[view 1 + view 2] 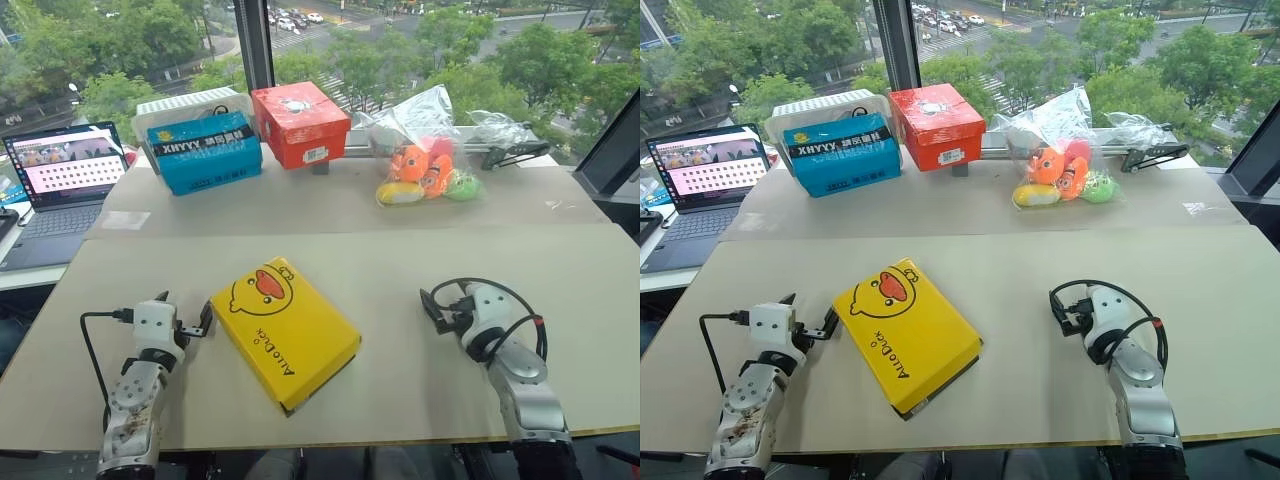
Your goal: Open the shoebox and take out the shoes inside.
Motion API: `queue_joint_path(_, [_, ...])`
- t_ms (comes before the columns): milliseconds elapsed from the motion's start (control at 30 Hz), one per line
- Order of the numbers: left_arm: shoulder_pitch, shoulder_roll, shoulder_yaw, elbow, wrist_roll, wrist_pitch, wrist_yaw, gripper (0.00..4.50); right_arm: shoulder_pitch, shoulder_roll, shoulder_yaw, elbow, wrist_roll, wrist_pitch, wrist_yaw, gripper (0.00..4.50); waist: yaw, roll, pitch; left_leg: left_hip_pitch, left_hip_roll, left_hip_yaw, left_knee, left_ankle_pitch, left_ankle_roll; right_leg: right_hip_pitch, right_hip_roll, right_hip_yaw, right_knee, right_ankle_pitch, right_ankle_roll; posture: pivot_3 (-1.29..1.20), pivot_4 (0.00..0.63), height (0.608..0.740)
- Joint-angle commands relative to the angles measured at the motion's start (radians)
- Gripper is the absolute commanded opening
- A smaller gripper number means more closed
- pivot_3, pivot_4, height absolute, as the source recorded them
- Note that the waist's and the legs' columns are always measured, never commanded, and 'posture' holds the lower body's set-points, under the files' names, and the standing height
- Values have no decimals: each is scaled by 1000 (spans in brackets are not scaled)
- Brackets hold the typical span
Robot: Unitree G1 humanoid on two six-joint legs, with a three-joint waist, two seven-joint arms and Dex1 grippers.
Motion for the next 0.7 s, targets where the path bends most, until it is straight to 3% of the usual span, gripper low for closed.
queue_joint_path(33, [-30, 50, 59, 30, 6, -10, 30, 4500, -19, -20, 4, 4, -4, -13, 12, 4441, 0, 0, 0, 0, 0, 0, 0, 0, 0, 0, 0, 0, 0, 0, 0, 0, 150, 740])
queue_joint_path(233, [-70, 234, 110, 45, -49, -40, -114, 4500, -146, -105, 27, -14, 42, 26, 139, 4441, -8, -2, 3, -10, 1, 1, 0, 2, -3, -17, 5, 7, 2, 5, -7, 0, 150, 740])
queue_joint_path(333, [-68, 321, 114, 3, -115, -28, -268, 3800, -186, -161, 44, -54, 82, 52, 243, 4500, -8, -2, 3, -11, 1, 2, -2, 2, -3, -17, 5, 7, -1, 7, -11, 0, 150, 740])
queue_joint_path(367, [-68, 339, 113, -5, -130, -23, -303, 3393, -196, -174, 46, -59, 84, 53, 258, 3976, -8, -2, 4, -12, 1, 2, -2, 2, -5, -18, 5, 7, -2, 7, -11, 0, 150, 740])
queue_joint_path(467, [-39, 405, 114, -39, -164, -5, -417, 2285, -240, -210, 63, -64, 97, 74, 312, 3047, -9, -2, 4, -14, 0, 2, -2, 3, -6, -19, 5, 7, -8, 8, -11, 0, 150, 740])
queue_joint_path(633, [151, 509, 118, -124, -205, 43, -613, 373, -277, -226, 133, -103, 126, 147, 411, 1317, -23, -2, 4, -13, 2, 10, -8, 1, -4, -21, 6, 14, -13, 9, -10, 0, 150, 740])
queue_joint_path(700, [229, 532, 89, -177, -203, 62, -677, 0, -280, -214, 172, -108, 136, 186, 440, 660, -18, -2, 5, -13, 5, 12, -9, 0, -4, -22, 9, 15, -14, 9, -10, 0, 150, 740])
